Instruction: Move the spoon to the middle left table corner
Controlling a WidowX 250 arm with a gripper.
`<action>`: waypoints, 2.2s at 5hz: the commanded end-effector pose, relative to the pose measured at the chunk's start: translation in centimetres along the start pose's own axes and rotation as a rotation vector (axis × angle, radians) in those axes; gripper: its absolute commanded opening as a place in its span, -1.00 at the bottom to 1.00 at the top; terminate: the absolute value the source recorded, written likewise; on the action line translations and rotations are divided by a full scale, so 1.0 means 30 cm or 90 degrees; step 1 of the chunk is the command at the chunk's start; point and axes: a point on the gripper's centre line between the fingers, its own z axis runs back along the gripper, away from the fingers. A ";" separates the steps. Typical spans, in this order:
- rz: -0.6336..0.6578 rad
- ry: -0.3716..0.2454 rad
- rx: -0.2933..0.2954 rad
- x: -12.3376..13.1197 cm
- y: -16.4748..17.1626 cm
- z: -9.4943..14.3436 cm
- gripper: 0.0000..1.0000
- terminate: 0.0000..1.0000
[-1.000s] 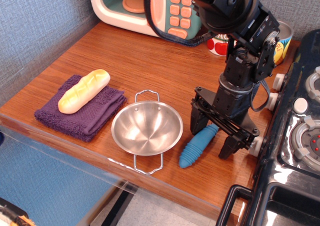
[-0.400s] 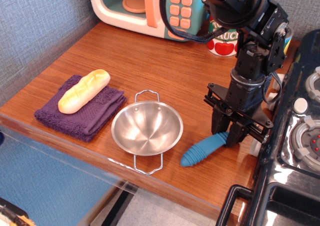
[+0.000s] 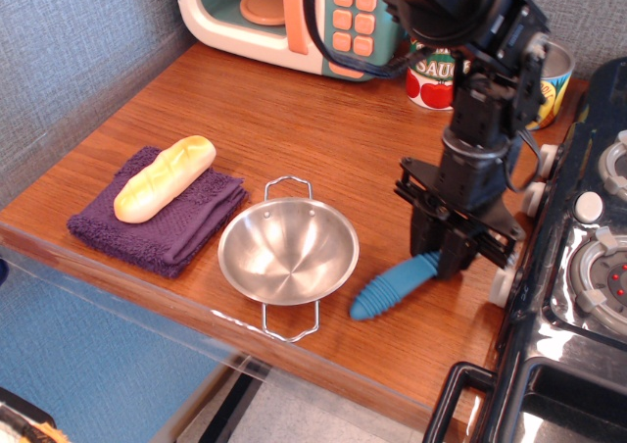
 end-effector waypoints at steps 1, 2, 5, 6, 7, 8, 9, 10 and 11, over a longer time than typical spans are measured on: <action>0.023 -0.106 -0.110 0.058 0.020 0.227 -1.00 -1.00; 0.038 -0.157 -0.191 0.100 0.018 0.320 -1.00 -1.00; 0.191 -0.245 -0.056 0.078 0.392 0.443 -1.00 -1.00; 0.242 -0.240 0.002 -0.003 0.527 0.458 -1.00 -1.00; 0.284 -0.233 0.016 -0.091 0.666 0.471 -1.00 -1.00; 0.304 -0.214 0.028 -0.158 0.813 0.460 -1.00 -1.00; 0.311 -0.191 0.034 -0.189 0.919 0.420 -1.00 -1.00; 0.276 -0.159 0.035 -0.180 0.960 0.333 -1.00 -1.00; 0.229 -0.109 0.053 -0.172 0.947 0.240 -1.00 -1.00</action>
